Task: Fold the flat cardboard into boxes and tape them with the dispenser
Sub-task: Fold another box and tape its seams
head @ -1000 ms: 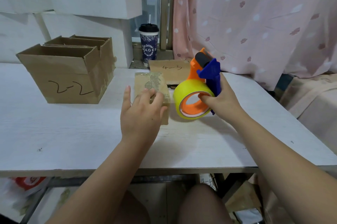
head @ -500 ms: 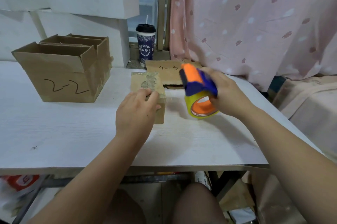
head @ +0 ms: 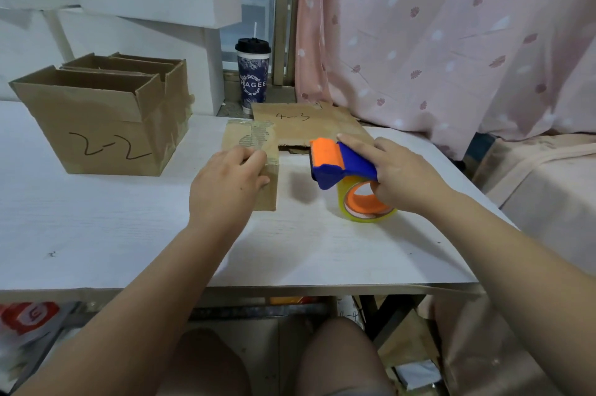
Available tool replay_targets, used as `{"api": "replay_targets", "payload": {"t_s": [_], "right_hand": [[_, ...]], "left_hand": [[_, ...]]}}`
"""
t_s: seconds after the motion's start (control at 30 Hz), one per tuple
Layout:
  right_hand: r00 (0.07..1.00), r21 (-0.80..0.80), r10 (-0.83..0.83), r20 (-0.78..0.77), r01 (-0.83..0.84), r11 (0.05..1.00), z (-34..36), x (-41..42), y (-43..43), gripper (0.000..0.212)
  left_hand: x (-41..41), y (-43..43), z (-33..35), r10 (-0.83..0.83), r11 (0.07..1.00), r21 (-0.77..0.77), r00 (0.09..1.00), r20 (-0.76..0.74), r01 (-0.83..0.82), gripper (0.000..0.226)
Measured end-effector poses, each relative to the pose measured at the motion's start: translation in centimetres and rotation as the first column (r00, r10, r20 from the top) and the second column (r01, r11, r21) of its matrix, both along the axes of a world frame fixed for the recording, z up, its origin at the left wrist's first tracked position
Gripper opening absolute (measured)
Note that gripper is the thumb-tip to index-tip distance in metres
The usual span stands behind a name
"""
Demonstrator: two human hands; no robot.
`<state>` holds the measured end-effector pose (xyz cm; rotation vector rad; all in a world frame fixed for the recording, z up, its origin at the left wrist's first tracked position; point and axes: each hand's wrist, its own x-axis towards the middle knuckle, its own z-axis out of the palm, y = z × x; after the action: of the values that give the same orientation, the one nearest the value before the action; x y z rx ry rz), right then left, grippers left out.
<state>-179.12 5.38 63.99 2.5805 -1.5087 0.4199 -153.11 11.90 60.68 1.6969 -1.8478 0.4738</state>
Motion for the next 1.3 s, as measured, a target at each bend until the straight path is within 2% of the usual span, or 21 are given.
{"api": "replay_targets", "payload": {"t_s": [0.2, 0.4, 0.47, 0.57, 0.73, 0.8, 0.87, 0.97, 1.07, 1.2, 1.3], "right_hand": [[0.994, -0.064, 0.044, -0.098, -0.051, 0.997, 1.0, 0.2, 0.3, 0.09], [0.98, -0.094, 0.109, -0.165, -0.125, 0.988, 2.2, 1.3, -0.2, 0.079], [0.969, -0.096, 0.119, -0.217, -0.142, 0.985, 3.1, 1.8, -0.4, 0.076], [0.941, -0.118, 0.126, -0.315, -0.17, 0.978, 4.6, 3.0, -0.4, 0.071], [0.869, -0.116, 0.145, -0.472, -0.225, 0.967, 6.5, 5.3, -0.2, 0.067], [0.848, -0.094, 0.152, -0.507, -0.23, 0.969, 7.1, 5.9, -0.1, 0.067], [0.835, -0.064, 0.163, -0.525, -0.23, 0.971, 7.4, 6.6, 0.0, 0.066], [0.828, -0.008, 0.194, -0.527, -0.233, 0.972, 7.8, 7.5, -0.1, 0.066], [0.81, 0.032, 0.212, -0.546, -0.232, 0.972, 8.3, 7.9, -0.4, 0.067], [0.779, 0.059, 0.234, -0.582, -0.247, 0.967, 8.6, 8.2, -0.9, 0.071], [0.762, 0.07, 0.251, -0.597, -0.262, 0.963, 8.7, 8.5, -1.3, 0.072]], "left_hand": [[-0.5, -0.2, 0.4, 0.037, 0.999, -0.009, 0.999, 0.002, -0.037, 0.029], [-2.1, -0.7, 0.3, 0.133, 0.99, 0.038, 0.982, 0.132, -0.139, 0.072], [-2.4, -0.7, 0.0, 0.156, 0.982, 0.078, 0.973, 0.168, -0.171, 0.076], [-2.9, -0.6, -0.4, 0.186, 0.975, 0.079, 0.959, 0.212, -0.207, 0.072], [-3.4, -0.8, 0.1, 0.117, 0.991, 0.049, 0.988, 0.099, -0.123, 0.055], [-3.6, -1.0, 0.5, 0.123, 0.992, 0.016, 0.978, 0.169, -0.127, 0.05], [-3.7, -1.1, 0.5, 0.14, 0.989, 0.016, 0.964, 0.226, -0.147, 0.057], [-3.5, -1.1, -0.1, 0.122, 0.993, -0.016, 0.965, 0.232, -0.121, 0.069], [-3.2, -1.0, -0.8, 0.132, 0.991, -0.067, 0.958, 0.255, -0.119, 0.06], [-3.2, -1.1, -1.0, 0.087, 0.991, -0.116, 0.984, 0.153, -0.069, 0.043], [-3.3, -1.1, -1.0, 0.049, 0.991, -0.128, 0.995, 0.082, -0.038, 0.045]]}}
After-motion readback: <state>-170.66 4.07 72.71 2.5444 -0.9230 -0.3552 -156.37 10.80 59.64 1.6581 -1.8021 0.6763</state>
